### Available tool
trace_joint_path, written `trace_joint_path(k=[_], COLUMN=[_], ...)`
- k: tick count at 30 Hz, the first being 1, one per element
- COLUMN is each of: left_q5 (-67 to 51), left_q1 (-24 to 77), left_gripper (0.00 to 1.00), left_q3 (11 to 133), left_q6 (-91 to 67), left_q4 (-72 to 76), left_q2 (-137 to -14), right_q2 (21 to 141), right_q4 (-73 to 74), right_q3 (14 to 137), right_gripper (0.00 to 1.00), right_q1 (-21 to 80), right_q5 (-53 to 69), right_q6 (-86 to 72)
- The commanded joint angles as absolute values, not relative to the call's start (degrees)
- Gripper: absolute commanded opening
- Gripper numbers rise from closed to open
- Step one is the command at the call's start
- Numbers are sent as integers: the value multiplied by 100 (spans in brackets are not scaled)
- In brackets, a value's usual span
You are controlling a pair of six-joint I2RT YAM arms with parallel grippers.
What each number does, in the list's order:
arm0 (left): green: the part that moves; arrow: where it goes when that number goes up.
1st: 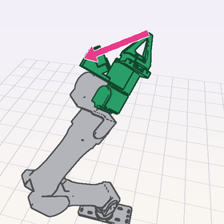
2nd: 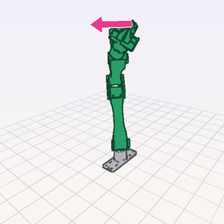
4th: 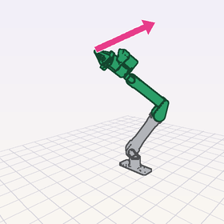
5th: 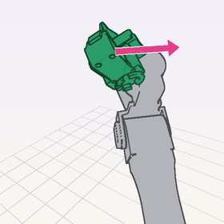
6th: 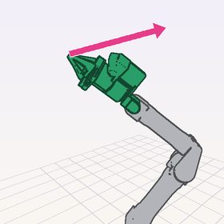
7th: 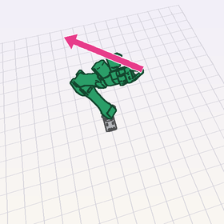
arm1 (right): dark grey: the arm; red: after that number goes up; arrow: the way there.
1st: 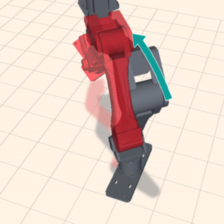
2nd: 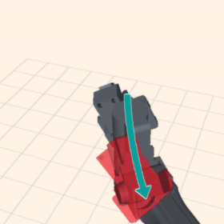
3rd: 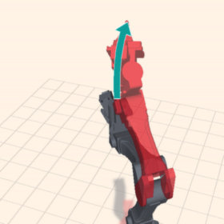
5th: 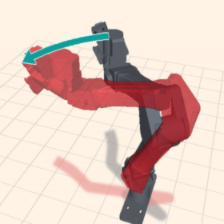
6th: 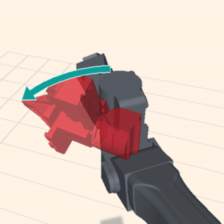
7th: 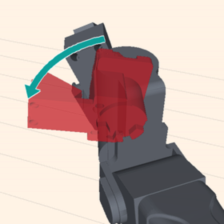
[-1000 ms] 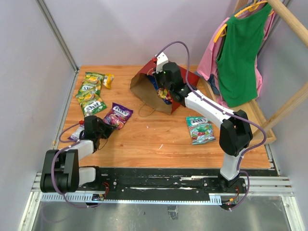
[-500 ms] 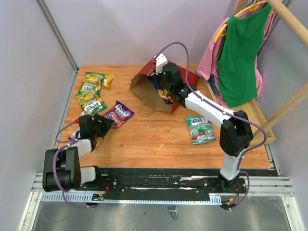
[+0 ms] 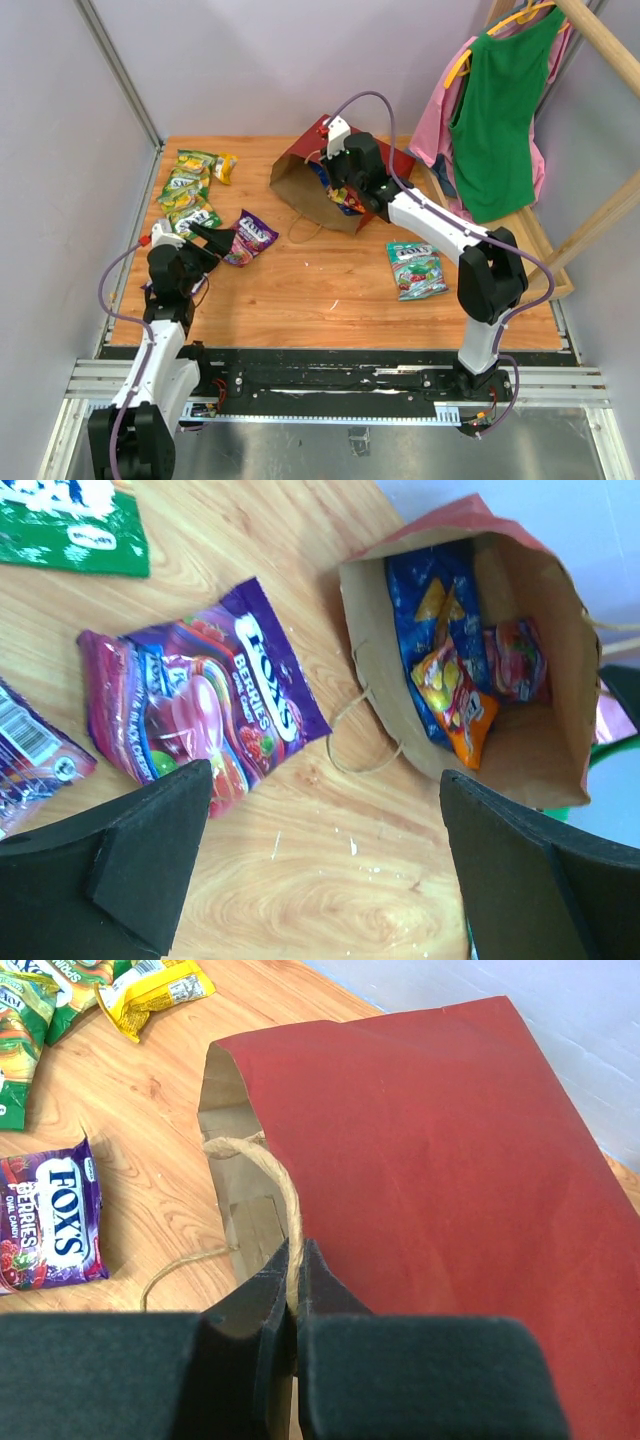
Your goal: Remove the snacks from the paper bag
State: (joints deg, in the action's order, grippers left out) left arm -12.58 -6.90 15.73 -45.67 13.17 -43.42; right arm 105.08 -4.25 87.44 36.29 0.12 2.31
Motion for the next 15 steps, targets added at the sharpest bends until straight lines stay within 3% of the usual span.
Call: trace_joint_path(k=[1, 9, 15], left_q5=[-1055, -267, -72], left_q1=[-197, 1531, 2244], left_gripper=[100, 100, 99], left_q3=[1808, 2419, 2774], left_q6=[-4239, -4173, -4201], left_q4=[906, 1384, 1895], left_q2=[-4403, -5914, -6659], right_q2=[10369, 10327, 10210], right_q4=[-432, -414, -428], right_q3=[8661, 8580, 8478], right_gripper=[1, 1, 1], right_q1=[3509, 3507, 3507], right_q5=[265, 489, 444], right_q6=[-19, -220, -185])
